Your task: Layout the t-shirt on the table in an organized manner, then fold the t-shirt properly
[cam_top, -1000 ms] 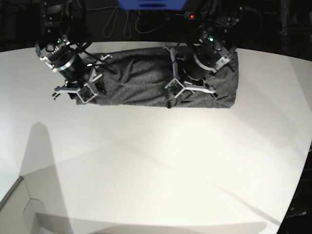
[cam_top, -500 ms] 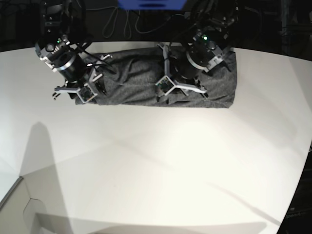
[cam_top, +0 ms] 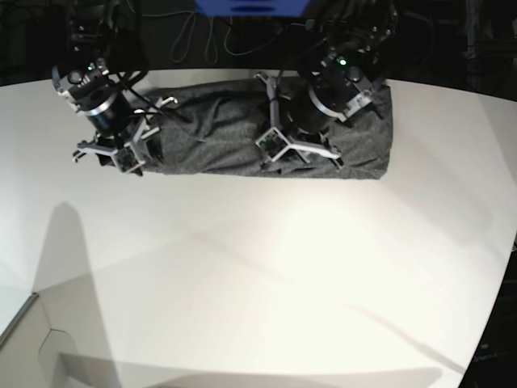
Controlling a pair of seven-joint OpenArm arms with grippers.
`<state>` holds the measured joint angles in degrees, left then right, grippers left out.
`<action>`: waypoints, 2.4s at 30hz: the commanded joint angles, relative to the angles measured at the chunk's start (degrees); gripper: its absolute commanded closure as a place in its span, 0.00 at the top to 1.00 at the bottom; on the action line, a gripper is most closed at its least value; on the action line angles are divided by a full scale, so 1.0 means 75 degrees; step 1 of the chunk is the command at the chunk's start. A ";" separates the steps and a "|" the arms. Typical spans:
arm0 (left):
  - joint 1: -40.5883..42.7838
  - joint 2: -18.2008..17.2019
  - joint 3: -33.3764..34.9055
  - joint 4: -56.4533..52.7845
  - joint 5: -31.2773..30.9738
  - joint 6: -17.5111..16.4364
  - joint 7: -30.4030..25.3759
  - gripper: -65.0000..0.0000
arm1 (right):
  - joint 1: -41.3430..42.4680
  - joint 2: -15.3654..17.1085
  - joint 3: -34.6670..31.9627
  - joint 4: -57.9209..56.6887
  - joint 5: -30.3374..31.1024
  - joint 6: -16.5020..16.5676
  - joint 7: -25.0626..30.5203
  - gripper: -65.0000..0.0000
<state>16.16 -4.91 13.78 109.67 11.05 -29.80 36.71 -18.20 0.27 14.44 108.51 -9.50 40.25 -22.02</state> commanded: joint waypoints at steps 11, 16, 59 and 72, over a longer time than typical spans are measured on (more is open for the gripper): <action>-0.0028 0.0121 -0.1914 0.0598 -0.0881 0.0111 -0.0141 0.35 | 0.0076 -0.0042 0.0261 0.0178 0.0112 -0.0033 0.0211 0.53; -0.0239 0.0719 -0.3238 0.0047 -0.0799 0.0111 -0.0094 0.35 | 0.0064 -0.0054 0.0249 0.0167 0.0112 -0.0033 0.0211 0.53; -0.0098 -0.0020 -0.1081 -0.0715 -0.0881 0.0029 0.0597 0.35 | 0.0603 -0.1236 0.2535 0.0131 0.0123 -0.0033 -0.2579 0.65; -0.0508 -0.0020 -0.0964 -0.2426 -0.0881 0.0100 -0.0188 0.35 | 0.1166 -0.1236 0.2418 -0.1334 0.0135 -0.0033 -0.2813 0.65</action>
<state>12.03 -5.04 6.46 91.44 3.66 -28.73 33.15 -9.82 -9.21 32.73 98.15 -8.23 40.05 -42.63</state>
